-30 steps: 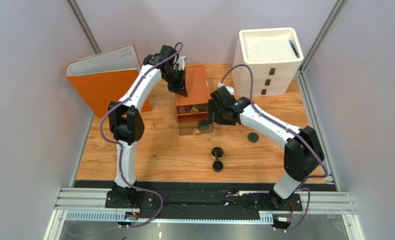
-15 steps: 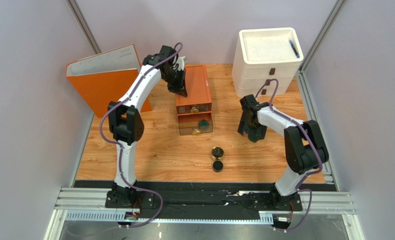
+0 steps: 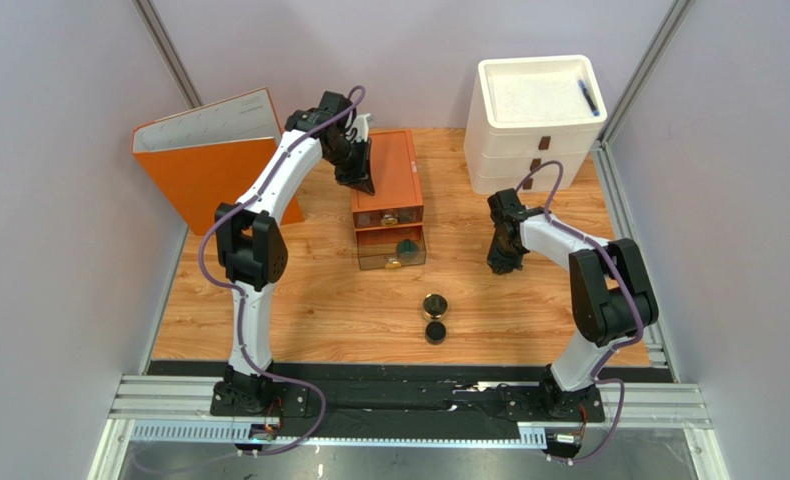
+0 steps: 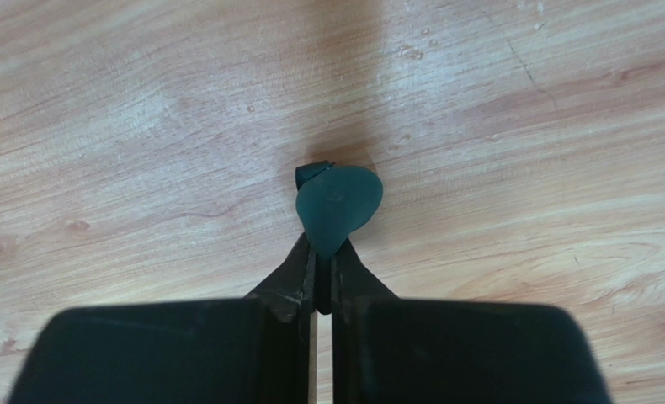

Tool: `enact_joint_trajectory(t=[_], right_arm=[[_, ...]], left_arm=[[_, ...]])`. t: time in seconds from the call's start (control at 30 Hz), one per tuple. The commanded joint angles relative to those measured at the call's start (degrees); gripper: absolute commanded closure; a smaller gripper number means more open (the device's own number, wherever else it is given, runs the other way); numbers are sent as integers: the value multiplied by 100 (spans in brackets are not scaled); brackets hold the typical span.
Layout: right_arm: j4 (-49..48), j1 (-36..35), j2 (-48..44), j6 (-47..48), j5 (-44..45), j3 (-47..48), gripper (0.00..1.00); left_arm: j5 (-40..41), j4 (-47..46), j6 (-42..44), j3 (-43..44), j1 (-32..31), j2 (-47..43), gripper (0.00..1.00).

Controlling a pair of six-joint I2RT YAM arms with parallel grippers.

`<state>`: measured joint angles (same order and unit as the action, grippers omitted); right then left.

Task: Organize the makeup

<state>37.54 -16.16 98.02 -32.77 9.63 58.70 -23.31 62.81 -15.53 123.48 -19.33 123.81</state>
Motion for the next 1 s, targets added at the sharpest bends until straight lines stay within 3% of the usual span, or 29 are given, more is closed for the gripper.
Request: enact_joint_trajectory(t=[0.0, 0.2, 0.47, 0.87, 0.97], right_arm=[[-177, 26, 25, 166, -75, -271, 100], [69, -527, -572, 359, -14, 246, 100], [113, -2030, -820, 421, 65, 1292, 100], [51, -2760, 551, 271, -277, 3067, 100], [323, -2822, 998, 280, -321, 3551, 91]], left_arm=[[327, 364, 208, -184, 17, 21, 100], [318, 346, 191, -158, 17, 38, 100], [231, 346, 138, -158, 17, 65, 100], [266, 364, 182, -166, 17, 3, 100], [274, 364, 182, -158, 17, 3, 100]])
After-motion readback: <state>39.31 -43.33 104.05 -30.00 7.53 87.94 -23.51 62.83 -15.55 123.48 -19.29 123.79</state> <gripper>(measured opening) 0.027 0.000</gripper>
